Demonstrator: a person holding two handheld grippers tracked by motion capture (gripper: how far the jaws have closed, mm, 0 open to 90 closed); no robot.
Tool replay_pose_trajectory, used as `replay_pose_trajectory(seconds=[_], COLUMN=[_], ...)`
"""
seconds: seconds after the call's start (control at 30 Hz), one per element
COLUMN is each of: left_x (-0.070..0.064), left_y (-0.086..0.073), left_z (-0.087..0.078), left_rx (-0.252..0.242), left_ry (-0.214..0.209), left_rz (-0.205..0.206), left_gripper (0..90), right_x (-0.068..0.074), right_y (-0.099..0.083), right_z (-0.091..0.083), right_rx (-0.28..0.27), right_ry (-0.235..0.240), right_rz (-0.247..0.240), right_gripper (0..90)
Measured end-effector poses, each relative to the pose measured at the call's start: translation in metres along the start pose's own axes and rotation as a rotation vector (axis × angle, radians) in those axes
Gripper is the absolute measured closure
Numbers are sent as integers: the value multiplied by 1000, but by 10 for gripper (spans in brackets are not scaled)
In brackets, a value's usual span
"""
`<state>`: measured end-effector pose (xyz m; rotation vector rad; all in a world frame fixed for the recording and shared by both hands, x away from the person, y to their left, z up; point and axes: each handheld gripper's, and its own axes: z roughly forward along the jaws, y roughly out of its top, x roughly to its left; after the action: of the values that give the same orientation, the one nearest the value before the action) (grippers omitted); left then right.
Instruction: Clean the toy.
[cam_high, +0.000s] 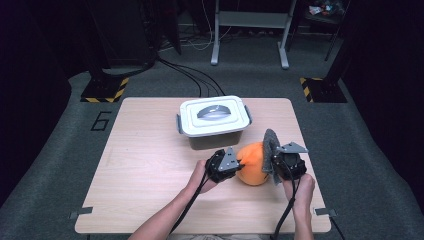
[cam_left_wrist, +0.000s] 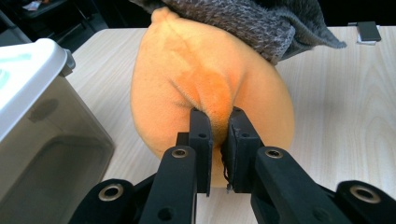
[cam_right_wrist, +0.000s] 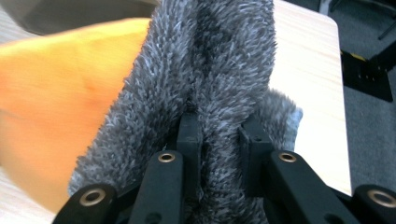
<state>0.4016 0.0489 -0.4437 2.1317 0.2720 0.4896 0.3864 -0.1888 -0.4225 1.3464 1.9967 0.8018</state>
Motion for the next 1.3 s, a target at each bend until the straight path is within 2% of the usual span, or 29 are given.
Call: replay_pose_trajectory(seconds=[0.07, 0.13, 0.2, 0.3, 0.4, 0.57, 0.6, 0.7, 0.73, 0.83, 1.0, 1.03, 1.1, 1.13, 1.23, 1.3], left_x=[0, -1, -1, -3, -5, -7, -7, -9, -10, -11, -12, -12, -12, -12, -11, -11], left_y=[1, 2, 4, 5, 6, 7, 8, 8, 8, 8, 9, 9, 8, 8, 8, 7], left_z=[0, -1, -1, 0, 0, 0, 1, 1, 2, 3, 3, 3, 3, 3, 3, 4], left_rx=[3, 8, 8, 6, 2, -2, -4, -4, -1, 2, -4, -3, -4, -3, -6, -9], left_ry=[6, 12, 14, 9, 1, -2, -2, -13, -8, -19, -19, -21, -20, -19, -22, -27], left_rz=[25, 43, 62, 77, 89, 109, 125, 124, 131, 139, 143, 143, 142, 139, 134, 129], left_gripper=[825, 825, 826, 825, 825, 825, 825, 825, 825, 825, 825, 825, 825, 825, 825, 825], right_x=[-5, -8, -8, -2, 8, 27, 31, 38, 40, 40, 39, 37, 32, 30, 24, 19], right_y=[1, 5, 11, 23, 35, 48, 49, 51, 50, 50, 51, 52, 53, 53, 53, 52], right_z=[-6, -16, -27, -38, -40, -32, -30, -23, -20, -12, -11, -10, -8, -7, -4, -1], right_rx=[-13, -51, -79, -114, -114, -90, -83, -62, -42, -17, 0, 4, 8, 12, 13, 14], right_ry=[9, 35, 38, 93, 127, 167, 177, 196, 204, 197, 141, 94, 72, 56, 48, 35], right_rz=[9, 20, 12, -11, -55, -124, -120, -156, -152, -158, -169, -163, -154, -135, -138, -116], right_gripper=[737, 737, 737, 736, 735, 733, 733, 733, 734, 736, 737, 737, 738, 738, 737, 737])
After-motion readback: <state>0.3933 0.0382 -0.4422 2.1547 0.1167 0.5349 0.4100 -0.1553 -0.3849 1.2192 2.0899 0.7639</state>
